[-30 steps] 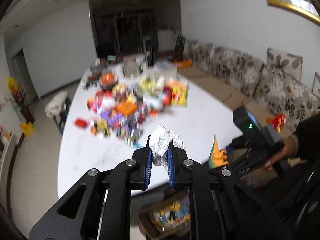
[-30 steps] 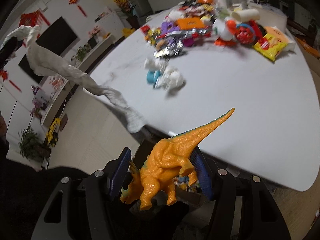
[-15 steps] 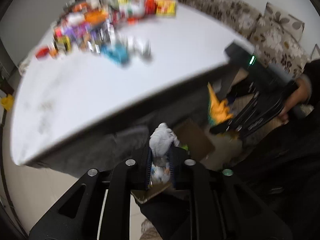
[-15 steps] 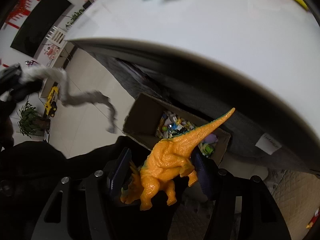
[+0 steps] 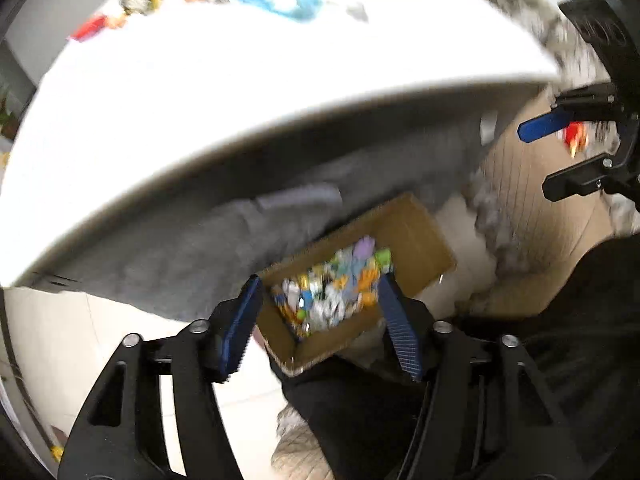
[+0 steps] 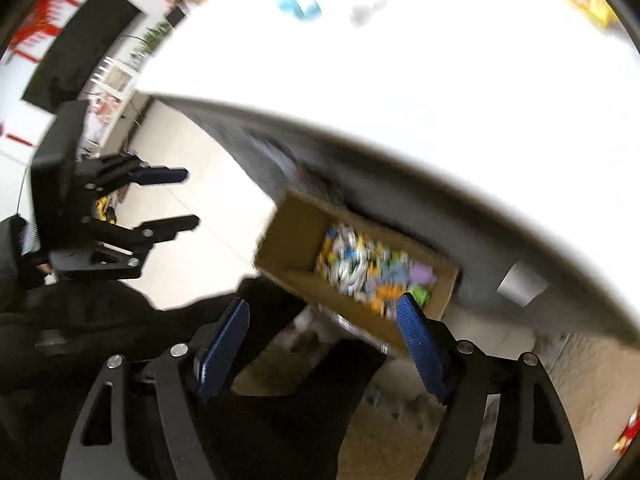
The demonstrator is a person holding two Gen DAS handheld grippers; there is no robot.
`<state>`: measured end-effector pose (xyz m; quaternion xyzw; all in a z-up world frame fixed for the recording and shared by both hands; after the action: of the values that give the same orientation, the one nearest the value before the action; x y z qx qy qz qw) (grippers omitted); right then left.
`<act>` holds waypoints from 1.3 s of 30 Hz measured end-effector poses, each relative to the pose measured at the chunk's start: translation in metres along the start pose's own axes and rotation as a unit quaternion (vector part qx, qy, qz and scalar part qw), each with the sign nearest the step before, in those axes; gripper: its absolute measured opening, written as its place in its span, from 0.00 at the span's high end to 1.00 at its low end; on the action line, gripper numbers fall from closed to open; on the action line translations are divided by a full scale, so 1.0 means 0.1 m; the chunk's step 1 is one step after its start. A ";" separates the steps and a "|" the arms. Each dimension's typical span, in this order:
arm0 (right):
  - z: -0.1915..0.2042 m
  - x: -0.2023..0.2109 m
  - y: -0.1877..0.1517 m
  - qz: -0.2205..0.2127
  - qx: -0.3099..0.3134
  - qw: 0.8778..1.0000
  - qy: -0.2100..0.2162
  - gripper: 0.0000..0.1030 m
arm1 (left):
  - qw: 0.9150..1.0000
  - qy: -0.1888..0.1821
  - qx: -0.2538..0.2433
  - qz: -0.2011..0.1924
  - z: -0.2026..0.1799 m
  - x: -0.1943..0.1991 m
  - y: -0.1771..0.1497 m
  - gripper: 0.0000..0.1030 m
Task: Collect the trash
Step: 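Grasp the white knotted cloth with the right tool while the left tool grasps the silver race car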
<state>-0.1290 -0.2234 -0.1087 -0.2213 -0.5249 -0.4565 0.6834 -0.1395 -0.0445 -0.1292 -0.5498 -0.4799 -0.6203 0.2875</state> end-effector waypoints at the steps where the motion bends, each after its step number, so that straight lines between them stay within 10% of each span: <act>1: 0.02 0.16 0.14 -0.028 0.006 1.000 -0.004 0.24 | 1.000 0.004 0.011 -0.017 0.06 0.12 0.08 0.25; 6: -0.04 0.33 1.02 -0.111 0.019 0.993 -0.046 0.22 | 0.994 0.030 0.055 -0.095 0.26 0.54 0.56 0.15; 13: -0.02 -0.25 1.76 -0.081 0.062 0.994 -0.047 0.37 | 0.989 0.043 0.085 -0.114 0.39 0.46 0.93 0.15; 23: -0.22 0.17 1.67 -0.093 0.043 0.994 0.025 0.41 | 0.991 0.034 0.084 -0.096 0.32 0.31 0.93 0.15; 29: -0.37 0.11 1.64 -0.079 0.055 0.995 -0.022 0.41 | 0.992 0.027 0.093 -0.083 0.31 0.24 0.90 0.15; 32: -0.34 -0.10 1.73 -0.071 0.052 0.996 -0.021 0.49 | 0.992 0.028 0.093 -0.084 0.28 0.23 0.92 0.15; 34: -0.29 -0.14 1.82 -0.075 0.060 0.995 -0.033 0.71 | 0.992 0.033 0.088 -0.086 0.27 0.23 0.95 0.15; 39: -0.43 0.08 1.70 -0.082 0.027 0.995 -0.052 0.74 | 0.990 0.036 0.083 -0.106 0.29 0.26 1.15 0.15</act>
<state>0.0388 -0.1776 -0.0858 -0.1824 -0.5884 -0.4846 0.6210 -0.0318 -0.0563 -0.0739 -0.4471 -0.5746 -0.6248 0.2821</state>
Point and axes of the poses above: each gripper's, at about its wrist camera, not at the fingertips, and x roughly against the way its jaws point, z to its left, y to its top, the point moved 5 cm from there along -x, roughly the way its jaws point, and after that the axes turned 4 degrees about z, right-handed, at the moved point
